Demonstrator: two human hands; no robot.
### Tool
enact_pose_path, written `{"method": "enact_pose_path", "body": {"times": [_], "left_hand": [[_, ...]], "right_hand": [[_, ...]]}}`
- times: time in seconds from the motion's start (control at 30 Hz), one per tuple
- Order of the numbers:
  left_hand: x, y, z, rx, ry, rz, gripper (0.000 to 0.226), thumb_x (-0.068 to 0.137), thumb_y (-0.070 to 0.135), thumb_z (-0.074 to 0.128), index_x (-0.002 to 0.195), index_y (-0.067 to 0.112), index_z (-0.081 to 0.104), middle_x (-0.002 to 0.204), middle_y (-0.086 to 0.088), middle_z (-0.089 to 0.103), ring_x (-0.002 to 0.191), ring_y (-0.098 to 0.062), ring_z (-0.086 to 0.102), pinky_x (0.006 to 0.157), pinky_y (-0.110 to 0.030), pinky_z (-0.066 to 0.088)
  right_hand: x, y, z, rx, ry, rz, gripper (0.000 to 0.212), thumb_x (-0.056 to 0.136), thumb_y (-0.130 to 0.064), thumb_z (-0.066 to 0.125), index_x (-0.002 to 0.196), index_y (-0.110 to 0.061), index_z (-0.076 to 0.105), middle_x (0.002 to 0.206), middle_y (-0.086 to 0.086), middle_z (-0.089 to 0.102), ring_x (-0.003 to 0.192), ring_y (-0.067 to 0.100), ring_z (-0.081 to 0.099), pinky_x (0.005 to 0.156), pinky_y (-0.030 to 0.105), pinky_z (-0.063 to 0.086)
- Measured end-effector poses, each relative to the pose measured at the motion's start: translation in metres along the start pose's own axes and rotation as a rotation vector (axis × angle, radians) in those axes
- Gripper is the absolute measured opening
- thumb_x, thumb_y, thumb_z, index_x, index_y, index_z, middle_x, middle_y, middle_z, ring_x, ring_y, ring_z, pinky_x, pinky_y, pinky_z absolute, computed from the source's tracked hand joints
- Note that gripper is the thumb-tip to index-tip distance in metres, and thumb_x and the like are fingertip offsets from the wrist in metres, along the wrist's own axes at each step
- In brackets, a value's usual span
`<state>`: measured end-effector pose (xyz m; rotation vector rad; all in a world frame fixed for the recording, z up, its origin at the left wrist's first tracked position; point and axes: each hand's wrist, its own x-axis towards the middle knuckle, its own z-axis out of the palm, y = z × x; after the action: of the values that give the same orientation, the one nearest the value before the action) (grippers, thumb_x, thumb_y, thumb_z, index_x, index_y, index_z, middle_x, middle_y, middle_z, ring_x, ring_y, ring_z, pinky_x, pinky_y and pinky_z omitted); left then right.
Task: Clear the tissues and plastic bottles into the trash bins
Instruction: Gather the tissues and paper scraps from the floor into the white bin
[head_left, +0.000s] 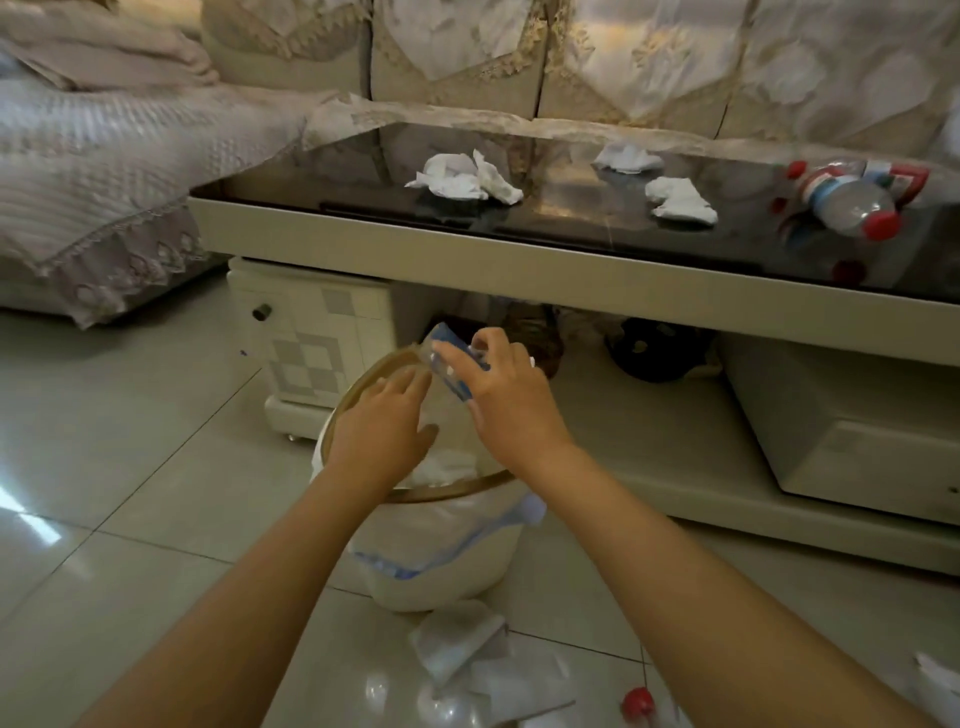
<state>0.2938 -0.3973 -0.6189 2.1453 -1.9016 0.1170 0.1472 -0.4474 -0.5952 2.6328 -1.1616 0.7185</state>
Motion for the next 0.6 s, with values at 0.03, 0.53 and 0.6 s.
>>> {"method": "enact_pose_path", "body": {"times": [0.03,0.53,0.6], "left_hand": [[0.0,-0.002,-0.001,0.052,-0.026,-0.013,0.06,0.092,0.045,0.052,0.145,0.025,0.033,0.149,0.004,0.038,0.135,-0.021,0.036,0.106,-0.038,0.035],[-0.004,0.024,-0.005,0.076,-0.117,0.007,0.042,0.09,0.012,0.054,0.128,0.03,0.052,0.112,0.004,0.064,0.099,-0.016,0.06,0.082,-0.03,0.049],[-0.006,0.033,-0.007,0.118,-0.171,0.043,0.046,0.093,0.017,0.05,0.136,0.031,0.044,0.117,0.002,0.063,0.104,-0.019,0.059,0.089,-0.035,0.048]], "right_hand": [[0.002,-0.001,0.005,0.021,-0.09,-0.01,0.075,0.084,-0.014,0.066,0.145,-0.034,0.026,0.128,0.012,0.044,0.102,0.032,0.05,0.075,0.044,0.049],[-0.056,0.012,-0.003,-0.018,-0.029,-0.027,0.051,0.078,-0.031,0.07,0.126,-0.021,0.059,0.128,0.008,0.06,0.116,0.027,0.057,0.096,0.057,0.044],[-0.069,0.02,-0.01,-0.026,-0.01,-0.022,0.05,0.079,-0.03,0.068,0.127,-0.02,0.058,0.131,0.009,0.057,0.118,0.028,0.055,0.096,0.058,0.043]]}}
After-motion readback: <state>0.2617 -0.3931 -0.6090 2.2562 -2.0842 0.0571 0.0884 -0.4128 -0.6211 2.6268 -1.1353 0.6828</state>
